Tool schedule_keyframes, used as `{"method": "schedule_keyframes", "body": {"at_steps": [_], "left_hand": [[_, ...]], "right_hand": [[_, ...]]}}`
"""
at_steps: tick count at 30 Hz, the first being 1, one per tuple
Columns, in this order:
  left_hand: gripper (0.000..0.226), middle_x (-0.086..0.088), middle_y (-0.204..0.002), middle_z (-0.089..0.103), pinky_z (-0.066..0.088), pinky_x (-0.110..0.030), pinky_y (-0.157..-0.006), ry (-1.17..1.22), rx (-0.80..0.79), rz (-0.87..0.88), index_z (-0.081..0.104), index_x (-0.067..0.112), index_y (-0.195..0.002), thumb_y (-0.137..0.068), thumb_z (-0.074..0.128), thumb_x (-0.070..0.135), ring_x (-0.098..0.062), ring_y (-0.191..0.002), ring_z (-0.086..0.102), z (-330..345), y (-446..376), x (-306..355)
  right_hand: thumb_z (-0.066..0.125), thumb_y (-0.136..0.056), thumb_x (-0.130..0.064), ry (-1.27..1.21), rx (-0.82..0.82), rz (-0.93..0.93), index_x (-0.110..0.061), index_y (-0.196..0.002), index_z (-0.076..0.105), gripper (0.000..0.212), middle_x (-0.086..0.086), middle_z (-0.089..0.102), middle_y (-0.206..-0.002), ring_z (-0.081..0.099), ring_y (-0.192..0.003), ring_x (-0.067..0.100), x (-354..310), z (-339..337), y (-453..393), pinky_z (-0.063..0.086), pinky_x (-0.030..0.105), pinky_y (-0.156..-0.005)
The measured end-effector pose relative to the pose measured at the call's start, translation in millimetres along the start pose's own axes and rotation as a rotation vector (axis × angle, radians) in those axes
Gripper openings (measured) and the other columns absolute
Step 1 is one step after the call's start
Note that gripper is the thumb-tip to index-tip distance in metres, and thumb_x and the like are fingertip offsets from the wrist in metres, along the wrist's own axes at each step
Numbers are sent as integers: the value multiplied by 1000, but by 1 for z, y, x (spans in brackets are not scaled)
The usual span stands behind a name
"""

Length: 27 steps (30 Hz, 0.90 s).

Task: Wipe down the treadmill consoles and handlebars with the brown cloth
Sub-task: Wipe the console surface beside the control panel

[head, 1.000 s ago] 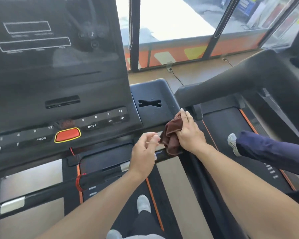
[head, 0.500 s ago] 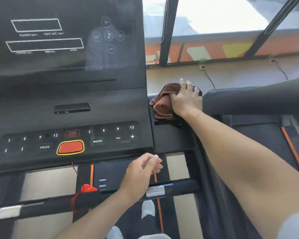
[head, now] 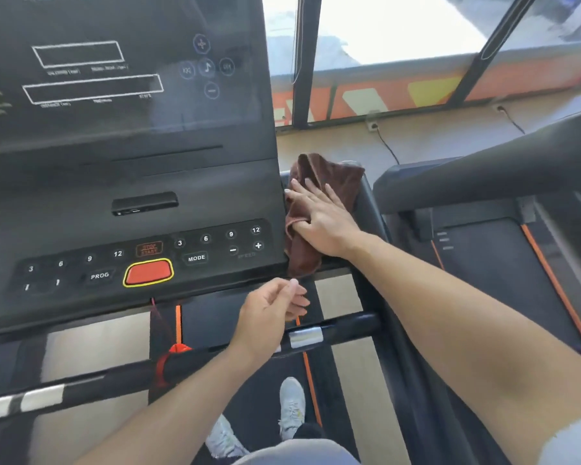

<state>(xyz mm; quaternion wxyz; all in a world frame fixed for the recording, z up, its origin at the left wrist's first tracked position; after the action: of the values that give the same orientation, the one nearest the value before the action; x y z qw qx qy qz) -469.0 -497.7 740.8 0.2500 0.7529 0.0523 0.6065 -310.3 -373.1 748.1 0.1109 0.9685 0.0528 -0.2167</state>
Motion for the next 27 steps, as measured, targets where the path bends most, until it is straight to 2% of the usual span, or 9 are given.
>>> {"method": "schedule_keyframes", "body": {"at_steps": [4,8,12,18,21,23,25,27], "left_hand": [[29,-4,-76,75,59,-26,-70,90,111,15,73,10,-88,-105,53,22,-13,-70,69,-9,-8,6],[30,-2,-74,73,57,-29,-68,90,12,43,72,9,-87,-105,52,22,-12,-66,68,15,-8,19],[32,-3,-76,75,57,-27,-70,69,8,47,73,14,-83,-105,52,24,-13,-69,69,17,-2,17],[31,-6,-80,76,54,-19,-67,86,94,-23,74,13,-84,-104,53,24,-14,-72,70,-14,6,-7],[32,-7,-81,76,54,-25,-72,80,135,-25,73,13,-84,-105,52,24,-16,-74,71,-30,12,-14],[32,-6,-81,76,55,-29,-73,67,164,-26,73,14,-83,-105,52,25,-19,-75,71,-39,17,-18],[32,-5,-81,76,56,-28,-70,58,189,-34,73,16,-83,-105,52,26,-21,-73,70,-45,22,-21],[32,-4,-81,76,54,-25,-64,50,199,-35,73,17,-83,-105,52,26,-18,-69,67,-47,24,-23]], "right_hand": [[23,-84,-51,56,1,30,-37,-163,20,80,-20,5,-170,-5,-156,0,5,17,74,-7,35,-128],[31,-96,-46,126,91,239,-36,-164,9,72,-18,1,-171,-7,-157,5,53,8,107,-4,41,-129],[29,-104,-46,75,132,430,-28,-166,1,69,-10,-8,-172,-12,-158,16,70,5,101,-3,45,-129],[27,-102,-49,22,138,572,-22,-165,-7,77,-3,-11,-173,-9,-159,23,78,-14,35,4,51,-128],[27,-98,-51,79,139,474,-21,-165,1,78,-3,-7,-173,-12,-159,23,67,-26,-8,-6,52,-127],[30,-95,-52,116,101,304,-25,-165,14,77,-6,7,-173,-6,-159,16,47,-27,-37,-12,48,-126],[37,-88,-51,70,23,124,-28,-161,26,78,-6,22,-170,7,-158,11,21,-22,-59,-5,42,-128],[41,-81,-48,-19,-26,52,-30,-158,32,80,-1,28,-168,17,-157,16,3,-19,-70,6,39,-128]]}}
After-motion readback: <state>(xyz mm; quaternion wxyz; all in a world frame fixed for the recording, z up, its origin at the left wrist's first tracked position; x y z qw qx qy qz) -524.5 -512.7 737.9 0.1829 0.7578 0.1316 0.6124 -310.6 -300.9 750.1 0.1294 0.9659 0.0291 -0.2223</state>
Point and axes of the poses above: each hand's wrist, its own y-axis away from the middle knuckle, its own z-axis out of the palm, x = y × z, the point moved 8 cm from there along -y, towards the middle knuckle
